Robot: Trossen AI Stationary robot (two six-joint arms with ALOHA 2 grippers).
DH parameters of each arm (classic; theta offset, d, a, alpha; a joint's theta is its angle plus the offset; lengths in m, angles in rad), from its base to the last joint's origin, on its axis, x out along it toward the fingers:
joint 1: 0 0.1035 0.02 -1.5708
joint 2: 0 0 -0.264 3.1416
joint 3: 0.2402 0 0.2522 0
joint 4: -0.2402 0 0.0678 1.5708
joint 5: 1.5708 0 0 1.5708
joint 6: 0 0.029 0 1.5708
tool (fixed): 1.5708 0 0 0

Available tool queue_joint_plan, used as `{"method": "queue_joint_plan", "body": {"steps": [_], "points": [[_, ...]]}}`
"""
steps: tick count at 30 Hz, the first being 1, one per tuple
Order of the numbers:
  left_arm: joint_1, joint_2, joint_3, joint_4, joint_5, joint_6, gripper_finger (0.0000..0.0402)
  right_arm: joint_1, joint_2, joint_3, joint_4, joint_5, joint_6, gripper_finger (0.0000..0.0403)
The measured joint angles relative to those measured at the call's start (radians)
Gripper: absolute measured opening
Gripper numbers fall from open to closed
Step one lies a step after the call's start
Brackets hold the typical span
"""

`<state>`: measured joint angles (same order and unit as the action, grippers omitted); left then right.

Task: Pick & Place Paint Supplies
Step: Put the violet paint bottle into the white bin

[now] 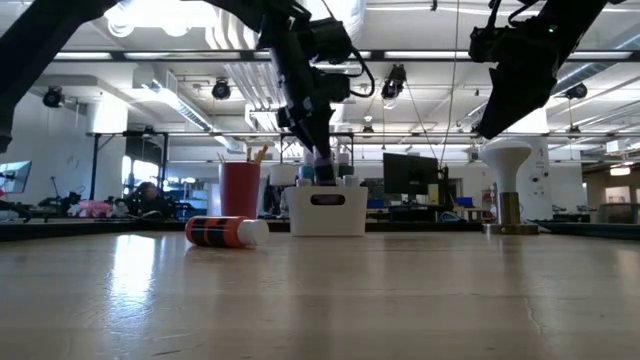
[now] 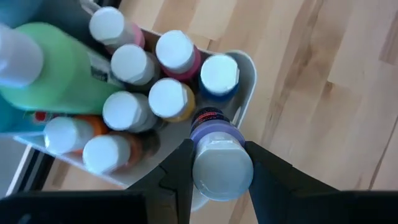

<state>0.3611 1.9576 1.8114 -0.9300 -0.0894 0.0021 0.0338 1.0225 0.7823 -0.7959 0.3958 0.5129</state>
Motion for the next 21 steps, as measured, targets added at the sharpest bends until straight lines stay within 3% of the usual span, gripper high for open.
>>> {"method": "queue_joint_plan", "body": {"steps": [21], "points": [[0.029,0.106,0.0,0.067,0.045,0.008,0.012,0.0,0.0,-0.001,0.0,0.024,-0.015,0.021]]}}
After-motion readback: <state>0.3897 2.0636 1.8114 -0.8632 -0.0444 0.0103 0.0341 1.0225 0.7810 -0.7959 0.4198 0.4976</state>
